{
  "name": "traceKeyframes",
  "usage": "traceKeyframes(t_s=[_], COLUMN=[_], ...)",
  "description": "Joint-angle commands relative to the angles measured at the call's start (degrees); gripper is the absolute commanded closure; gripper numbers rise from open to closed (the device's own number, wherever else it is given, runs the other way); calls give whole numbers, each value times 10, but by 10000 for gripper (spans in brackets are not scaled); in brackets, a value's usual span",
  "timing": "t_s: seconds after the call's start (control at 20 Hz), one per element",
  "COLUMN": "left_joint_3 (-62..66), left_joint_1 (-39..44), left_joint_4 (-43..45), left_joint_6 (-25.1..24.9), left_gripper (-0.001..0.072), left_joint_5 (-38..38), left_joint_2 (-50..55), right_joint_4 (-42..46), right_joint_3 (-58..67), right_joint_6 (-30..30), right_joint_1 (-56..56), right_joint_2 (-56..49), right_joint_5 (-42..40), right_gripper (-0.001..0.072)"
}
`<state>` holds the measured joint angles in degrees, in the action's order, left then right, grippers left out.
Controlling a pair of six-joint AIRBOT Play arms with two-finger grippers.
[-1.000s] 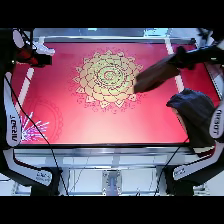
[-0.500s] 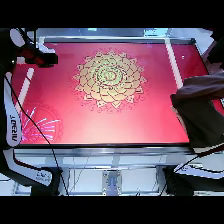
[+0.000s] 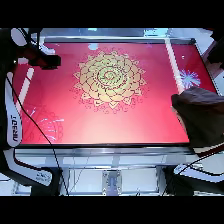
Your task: Fold the shirts.
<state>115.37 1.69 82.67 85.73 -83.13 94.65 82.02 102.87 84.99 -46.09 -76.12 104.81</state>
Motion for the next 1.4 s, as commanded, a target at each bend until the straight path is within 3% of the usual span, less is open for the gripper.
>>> traceKeyframes(t_s=[0.0,0.05,0.6,0.7,0.8,0.9,1.15,1.35], left_joint_3=[0,0,0,0,0,0,0,0], left_joint_1=[2,2,2,2,2,2,2,3], left_joint_4=[-8,-8,-8,-9,-9,-31,-156,-178], left_joint_6=[0,0,2,2,3,5,4,15], left_gripper=[694,694,694,694,694,694,694,694], left_joint_5=[-4,-4,-5,-3,-2,1,38,53], left_joint_2=[0,0,0,0,0,0,4,5], right_joint_4=[48,48,16,-81,-249,-347,-325,-196], right_joint_3=[-51,-49,109,128,116,82,-41,-124], right_joint_6=[-20,-21,-7,2,4,-41,-183,-186], right_joint_1=[24,24,24,25,39,86,298,446], right_joint_2=[1,1,2,2,0,0,-6,-31], right_joint_5=[1,1,-50,-82,-133,-195,-328,-462], right_gripper=[378,294,295,298,306,306,306,306])
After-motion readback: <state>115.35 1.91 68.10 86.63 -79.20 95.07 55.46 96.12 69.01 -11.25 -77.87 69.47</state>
